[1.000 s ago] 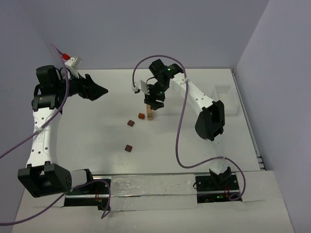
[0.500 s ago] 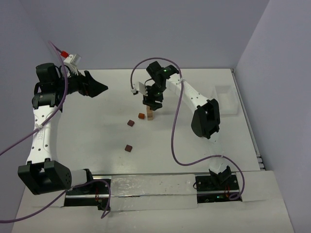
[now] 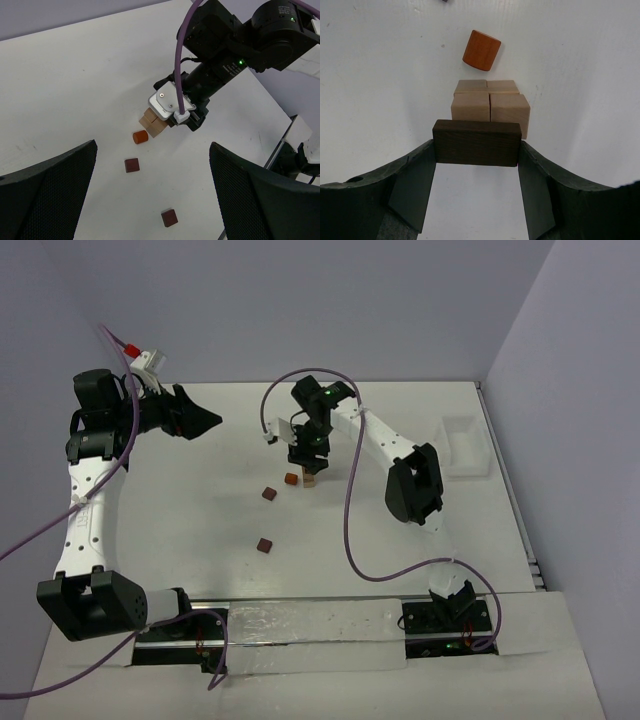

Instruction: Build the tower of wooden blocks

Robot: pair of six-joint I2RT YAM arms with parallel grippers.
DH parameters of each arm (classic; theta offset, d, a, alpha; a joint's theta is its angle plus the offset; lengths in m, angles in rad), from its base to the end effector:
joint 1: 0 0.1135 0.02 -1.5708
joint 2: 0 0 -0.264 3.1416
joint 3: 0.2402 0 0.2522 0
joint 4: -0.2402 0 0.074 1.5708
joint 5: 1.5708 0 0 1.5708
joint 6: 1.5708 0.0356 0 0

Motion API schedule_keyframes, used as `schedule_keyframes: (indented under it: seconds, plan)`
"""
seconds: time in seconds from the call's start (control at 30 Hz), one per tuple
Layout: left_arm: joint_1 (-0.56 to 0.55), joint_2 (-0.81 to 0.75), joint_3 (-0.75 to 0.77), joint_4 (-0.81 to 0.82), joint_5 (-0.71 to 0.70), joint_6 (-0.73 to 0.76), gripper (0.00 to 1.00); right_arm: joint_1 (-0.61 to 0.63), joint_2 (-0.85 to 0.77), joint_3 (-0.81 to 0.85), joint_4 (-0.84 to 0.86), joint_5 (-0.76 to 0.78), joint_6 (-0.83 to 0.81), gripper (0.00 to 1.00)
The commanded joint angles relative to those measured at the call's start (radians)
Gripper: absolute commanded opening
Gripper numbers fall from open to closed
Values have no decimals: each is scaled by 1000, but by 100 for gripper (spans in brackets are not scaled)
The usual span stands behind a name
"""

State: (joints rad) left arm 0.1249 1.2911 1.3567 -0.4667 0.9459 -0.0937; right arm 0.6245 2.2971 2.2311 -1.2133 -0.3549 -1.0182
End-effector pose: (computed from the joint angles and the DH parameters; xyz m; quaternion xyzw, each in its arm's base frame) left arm 0.2764 0.0056 0.4061 0.1690 0.7653 -0.3721 0.4973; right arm 0.3778 0.2875 0.2517 -0.7304 0.6447 0.1433 0.1744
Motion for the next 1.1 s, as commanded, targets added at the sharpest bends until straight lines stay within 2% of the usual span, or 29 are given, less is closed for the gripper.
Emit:
schedule_keyframes:
  seconds: [0.0,0.4,1.07]
  plan:
    - [-3,4,44,36,20,-5,99,11,-1,48,24,12,7,39]
    - [1,0,38,39,22,-6,99,12,8,50,41,21,21,45]
    - [2,7,33,52,34,-20,99,17,25,74,35,14,8,49]
